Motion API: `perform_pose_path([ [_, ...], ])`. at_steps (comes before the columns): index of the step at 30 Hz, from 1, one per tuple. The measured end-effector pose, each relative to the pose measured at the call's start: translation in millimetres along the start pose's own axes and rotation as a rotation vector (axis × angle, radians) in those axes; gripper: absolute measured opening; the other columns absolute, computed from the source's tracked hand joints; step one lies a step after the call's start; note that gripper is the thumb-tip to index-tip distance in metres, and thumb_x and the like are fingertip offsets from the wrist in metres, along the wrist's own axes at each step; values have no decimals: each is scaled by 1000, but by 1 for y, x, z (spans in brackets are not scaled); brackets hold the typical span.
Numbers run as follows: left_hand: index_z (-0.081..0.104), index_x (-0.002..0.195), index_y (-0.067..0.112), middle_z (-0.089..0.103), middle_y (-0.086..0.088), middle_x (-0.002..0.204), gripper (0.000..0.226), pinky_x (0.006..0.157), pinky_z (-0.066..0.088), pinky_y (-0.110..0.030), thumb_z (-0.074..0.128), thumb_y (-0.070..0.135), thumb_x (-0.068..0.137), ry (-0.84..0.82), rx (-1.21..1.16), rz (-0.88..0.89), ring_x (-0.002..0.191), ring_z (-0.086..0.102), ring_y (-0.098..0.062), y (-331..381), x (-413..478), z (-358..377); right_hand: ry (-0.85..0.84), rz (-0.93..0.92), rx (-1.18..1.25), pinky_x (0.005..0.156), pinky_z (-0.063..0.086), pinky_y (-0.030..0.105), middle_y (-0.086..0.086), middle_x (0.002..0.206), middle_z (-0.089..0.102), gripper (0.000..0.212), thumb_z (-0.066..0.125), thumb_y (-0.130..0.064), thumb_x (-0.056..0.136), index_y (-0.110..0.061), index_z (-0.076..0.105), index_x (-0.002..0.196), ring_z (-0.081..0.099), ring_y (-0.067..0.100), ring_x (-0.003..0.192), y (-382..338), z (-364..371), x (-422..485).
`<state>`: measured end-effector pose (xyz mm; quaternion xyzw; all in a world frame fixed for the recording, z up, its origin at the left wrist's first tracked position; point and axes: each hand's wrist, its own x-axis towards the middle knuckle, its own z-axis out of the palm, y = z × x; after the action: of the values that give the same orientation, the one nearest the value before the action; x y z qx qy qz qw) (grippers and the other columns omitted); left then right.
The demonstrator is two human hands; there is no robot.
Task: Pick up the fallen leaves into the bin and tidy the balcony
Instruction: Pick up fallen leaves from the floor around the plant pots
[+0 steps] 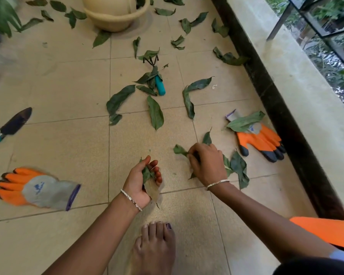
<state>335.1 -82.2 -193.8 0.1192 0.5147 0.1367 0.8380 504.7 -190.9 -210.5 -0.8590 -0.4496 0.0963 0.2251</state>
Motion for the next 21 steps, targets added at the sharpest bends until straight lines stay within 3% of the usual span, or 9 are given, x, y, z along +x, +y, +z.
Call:
perform_pose_path([
  [4,63,91,10,61,-6,75,51,52,52,-22,67,60,79,-35,63,57,61,58,-15,1,-2,7,31,-50,225,62,39,13,-13,80,61,4,67,-27,89,-23,65,90,50,1,69,-37,-9,-4],
  [6,61,93,15,63,-3,79,58,58,52,-26,70,68,72,-67,13,40,68,63,-19,-4,-10,4,-100,-188,215,66,44,20,-13,80,62,10,68,-33,87,-24,68,91,51,2,71,-56,-4,-15],
  [8,56,87,29,58,13,88,48,75,49,-31,58,76,77,77,78,3,89,65,-28,-6,-4,-18,-185,-272,199,66,41,21,-13,80,62,24,65,-48,86,-25,69,92,50,3,72,-65,5,-25],
  [9,55,82,33,53,16,90,38,77,45,-33,48,70,88,41,224,30,97,64,-33,-24,-9,-46,-179,-250,228,64,40,20,-14,79,62,29,63,-54,86,-25,69,91,50,2,71,-64,7,-28],
  [11,60,74,24,57,2,86,24,65,40,-36,53,34,94,246,843,569,86,66,-35,-87,-5,-91,-99,-125,312,61,41,19,-14,77,63,26,62,-48,90,-24,69,88,52,1,68,-51,9,-27],
  [13,63,73,17,61,-7,81,18,60,38,-36,58,20,90,296,1005,670,80,65,-34,-130,0,-108,-62,-33,262,65,47,25,-9,81,65,14,63,-32,93,-20,69,91,56,5,72,-29,13,-22],
  [15,62,77,20,63,-2,80,19,59,42,-35,57,26,95,263,782,469,89,66,-33,-89,14,-97,-135,-15,125,71,49,30,-5,89,66,11,64,-25,91,-19,69,100,59,13,82,-14,19,-20],
  [17,60,85,27,65,12,84,23,60,50,-23,52,44,99,12,192,14,99,69,-18,-33,23,-60,-216,-22,51,72,43,26,-3,95,65,18,68,-28,89,-20,69,104,57,15,91,-11,29,-20],
  [21,62,84,11,64,-3,70,17,57,58,-24,57,19,97,37,-55,65,57,63,-12,9,9,-29,-204,-12,44,69,38,25,-2,92,64,11,71,-26,86,-18,70,93,55,17,91,-19,43,-18],
])
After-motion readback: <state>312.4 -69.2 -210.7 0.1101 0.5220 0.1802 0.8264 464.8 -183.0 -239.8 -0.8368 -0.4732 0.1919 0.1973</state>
